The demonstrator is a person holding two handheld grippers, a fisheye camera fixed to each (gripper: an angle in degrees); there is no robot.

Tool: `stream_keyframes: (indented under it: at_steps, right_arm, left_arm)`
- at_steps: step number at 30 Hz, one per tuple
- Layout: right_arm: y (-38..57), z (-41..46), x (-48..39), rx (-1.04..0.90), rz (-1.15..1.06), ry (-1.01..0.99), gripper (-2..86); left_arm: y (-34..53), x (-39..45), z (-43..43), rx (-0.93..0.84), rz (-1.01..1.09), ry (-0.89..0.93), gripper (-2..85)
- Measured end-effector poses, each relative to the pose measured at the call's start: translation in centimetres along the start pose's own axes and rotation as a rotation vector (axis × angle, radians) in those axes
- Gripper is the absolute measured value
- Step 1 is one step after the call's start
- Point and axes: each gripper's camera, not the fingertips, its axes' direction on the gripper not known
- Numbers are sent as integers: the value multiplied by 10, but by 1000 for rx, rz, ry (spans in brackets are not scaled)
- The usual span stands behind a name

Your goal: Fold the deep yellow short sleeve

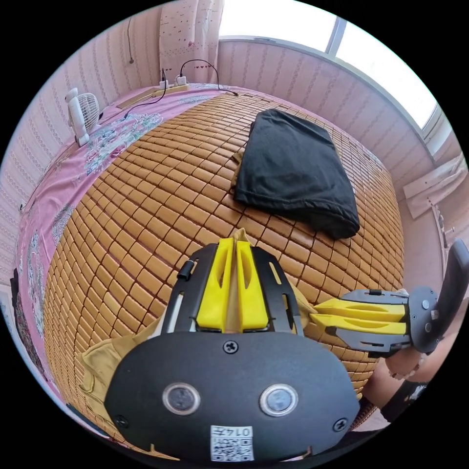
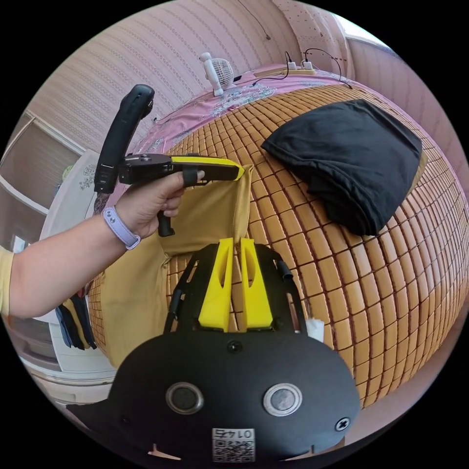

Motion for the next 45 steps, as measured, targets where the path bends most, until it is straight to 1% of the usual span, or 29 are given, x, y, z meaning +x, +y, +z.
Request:
stream_keyframes:
  at_steps: [3, 5, 7, 10, 12, 13, 14, 15, 16, 18, 19, 21, 22, 24, 25, 27, 28, 30, 31, 33, 35, 38, 41, 45]
  right_arm:
    - [-6, 6, 1, -23, 19, 26, 33]
    - [-10, 4, 0, -20, 32, 15, 41]
    - [-13, 0, -4, -19, 36, 13, 51]
    - [-15, -14, -16, 1, -6, 15, 58]
    - [-15, -26, -29, -5, -56, 31, 59]
    - [-14, -29, -33, -6, -72, 36, 59]
    - [-12, -36, -41, -11, -105, 47, 59]
    - [-11, -42, -51, -21, -139, 59, 59]
    - [-10, -44, -56, -28, -156, 63, 59]
    - [-12, -51, -82, -63, -214, 92, 59]
    - [-13, -51, -90, -71, -227, 104, 59]
    - [-22, -48, -129, -95, -305, 111, 60]
    - [-26, -46, -140, -101, -325, 101, 60]
    - [-46, -30, -192, -128, -402, 23, 62]
    - [-52, -24, -207, -136, -424, -1, 63]
    - [-77, 3, -273, -170, -526, -85, 64]
    - [-84, 10, -292, -176, -552, -104, 64]
    - [-108, 37, -368, -187, -658, -179, 64]
    - [-114, 44, -388, -192, -682, -198, 64]
    - [-140, 74, -461, -227, -725, -271, 63]
    - [-160, 94, -509, -232, -732, -312, 63]
    - [-193, 129, -586, -255, -759, -304, 68]
    - [-221, 166, -654, -282, -801, -211, 75]
    - [-253, 219, -715, -374, -811, -96, 77]
  left_arm:
    - [17, 0, 16, 29, -56, 41, 5]
    - [30, -4, 21, 34, -96, 83, 27]
    - [48, -6, 11, 86, -120, 96, 42]
    - [92, -8, -28, 194, -163, 79, 54]
    - [149, -12, -65, 261, -204, 53, 57]
    - [167, -13, -73, 272, -221, 42, 57]
    - [207, -17, -88, 281, -264, 22, 56]
    - [251, -21, -99, 276, -320, -1, 55]
    - [274, -23, -104, 271, -351, -15, 54]
    - [372, -28, -119, 226, -490, -83, 52]
    - [397, -29, -122, 215, -525, -101, 52]
    - [497, -32, -134, 179, -683, -170, 51]
    - [520, -33, -136, 174, -721, -182, 51]
    - [605, -32, -145, 172, -857, -219, 50]
    - [623, -31, -147, 177, -881, -224, 50]
    - [690, -24, -155, 196, -965, -246, 50]
    - [705, -21, -156, 200, -983, -250, 50]
    - [761, -12, -160, 219, -1040, -262, 50]
    - [773, -10, -160, 226, -1051, -261, 50]
    - [816, -9, -159, 257, -1077, -241, 50]
    - [838, -10, -154, 271, -1070, -218, 50]
    - [853, -11, -142, 274, -991, -177, 54]
    - [854, -19, -127, 311, -912, -97, 64]
    - [846, -43, -109, 352, -859, -134, 68]
